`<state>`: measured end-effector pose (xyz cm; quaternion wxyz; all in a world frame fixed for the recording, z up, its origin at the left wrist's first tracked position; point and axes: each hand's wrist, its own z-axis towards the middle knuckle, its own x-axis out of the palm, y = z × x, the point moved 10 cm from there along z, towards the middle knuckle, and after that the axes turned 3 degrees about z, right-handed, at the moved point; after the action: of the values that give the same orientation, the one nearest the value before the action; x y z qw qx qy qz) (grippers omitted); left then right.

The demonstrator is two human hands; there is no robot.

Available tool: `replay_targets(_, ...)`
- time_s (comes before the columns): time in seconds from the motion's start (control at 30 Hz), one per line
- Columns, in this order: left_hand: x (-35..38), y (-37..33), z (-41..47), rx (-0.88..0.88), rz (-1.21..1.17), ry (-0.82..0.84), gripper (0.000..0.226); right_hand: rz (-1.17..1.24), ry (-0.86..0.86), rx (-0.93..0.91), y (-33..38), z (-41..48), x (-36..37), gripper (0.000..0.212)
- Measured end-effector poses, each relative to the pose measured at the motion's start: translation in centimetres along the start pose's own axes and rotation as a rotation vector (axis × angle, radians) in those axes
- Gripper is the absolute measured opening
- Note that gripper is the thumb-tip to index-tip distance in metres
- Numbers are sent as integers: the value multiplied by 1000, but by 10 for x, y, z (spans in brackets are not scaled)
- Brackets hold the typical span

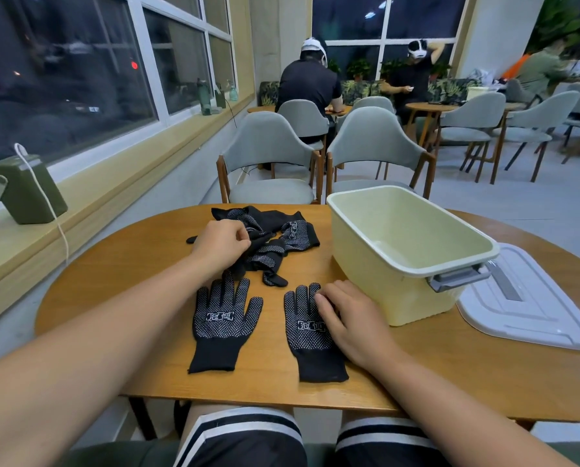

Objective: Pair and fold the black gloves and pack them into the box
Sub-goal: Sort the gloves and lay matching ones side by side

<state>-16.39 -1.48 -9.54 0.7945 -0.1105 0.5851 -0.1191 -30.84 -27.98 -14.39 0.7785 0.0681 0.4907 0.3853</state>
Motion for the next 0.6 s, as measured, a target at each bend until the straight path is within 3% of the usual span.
replay_targets(0.2,-4,-58,-7,73,-149,54,11,2,6,20,-1,1,1,27)
replay_targets(0.37,12,-123,-19,-29,-558,225,29,0,28,30,-1,0,1,29)
replay_targets(0.5,34,-171,-33,-84,-766,413,57,-26,27,38,-2,1,2,29)
replay_targets(0.6,41,-191,-41,-92,-821,423,43,-27,28,43,-2,1,2,31)
